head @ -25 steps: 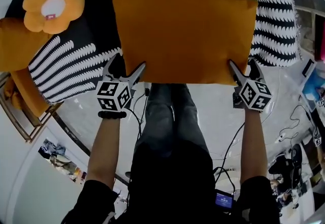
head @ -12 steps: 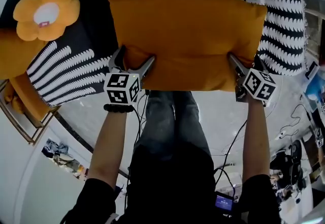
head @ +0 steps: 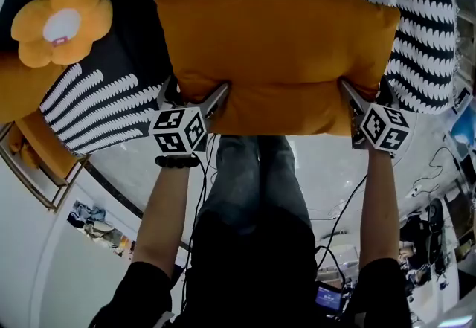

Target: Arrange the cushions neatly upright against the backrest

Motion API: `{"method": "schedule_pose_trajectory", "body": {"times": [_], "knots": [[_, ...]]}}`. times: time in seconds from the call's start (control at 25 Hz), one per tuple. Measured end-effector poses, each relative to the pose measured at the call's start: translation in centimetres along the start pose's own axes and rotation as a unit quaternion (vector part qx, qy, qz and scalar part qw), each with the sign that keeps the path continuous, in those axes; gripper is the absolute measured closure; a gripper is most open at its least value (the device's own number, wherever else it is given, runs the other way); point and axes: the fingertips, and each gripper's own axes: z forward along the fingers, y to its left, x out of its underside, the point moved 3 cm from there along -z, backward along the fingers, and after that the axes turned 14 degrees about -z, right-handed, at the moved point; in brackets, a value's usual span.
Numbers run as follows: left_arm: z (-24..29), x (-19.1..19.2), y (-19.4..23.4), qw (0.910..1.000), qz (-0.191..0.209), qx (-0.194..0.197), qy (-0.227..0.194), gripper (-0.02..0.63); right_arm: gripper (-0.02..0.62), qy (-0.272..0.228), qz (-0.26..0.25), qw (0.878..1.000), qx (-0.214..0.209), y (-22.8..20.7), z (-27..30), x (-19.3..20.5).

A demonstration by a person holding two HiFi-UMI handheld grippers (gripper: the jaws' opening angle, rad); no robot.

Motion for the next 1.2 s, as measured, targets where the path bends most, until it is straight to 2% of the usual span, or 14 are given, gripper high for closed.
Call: {"method": "schedule_pose_trajectory", "body": {"times": [0.2,0.28,0.36,0.48,0.64,0.84,0.96,1.08,1.2], "knots": [[1.7,0.1,-0.2,0.9979,-0.013,0.049,0.041,0.018,0.021,-0.009,0.019,1.000,0.001,-0.5,0.4,0.4],[1.7,0.4,-0.6,0.9965,-0.013,0.065,0.052,0.027,0.025,-0.016,0.021,1.000,-0.012,0.1,0.4,0.6],[1.3,0.5,-1.3,0.9956,-0.007,0.075,0.056,0.112,0.113,-0.022,0.015,0.999,-0.028,1.2,-0.1,0.3],[-0.4,-0.1,-2.2,0.9960,-0.010,0.080,0.038,0.215,0.227,-0.029,0.001,0.999,-0.023,3.2,-1.7,-1.1],[-1.9,-1.4,-3.4,0.9946,-0.023,0.099,0.022,0.299,0.289,-0.037,-0.007,0.999,-0.010,3.8,-3.4,-2.8],[-4.3,-4.5,-3.7,0.9942,-0.005,0.105,-0.019,0.308,0.301,-0.058,-0.002,0.998,-0.003,5.5,-4.8,-5.1],[-6.6,-7.0,-3.3,0.9928,0.007,0.108,-0.052,0.310,0.302,-0.081,-0.013,0.997,0.000,7.3,-5.5,-7.9],[-9.2,-9.8,-2.5,0.9906,0.003,0.109,-0.083,0.310,0.301,-0.110,-0.029,0.994,0.005,9.2,-6.1,-11.2],[-12.6,-11.7,-1.5,0.9900,-0.014,0.099,-0.100,0.310,0.298,-0.119,-0.043,0.992,0.006,11.7,-7.1,-14.0]]}}
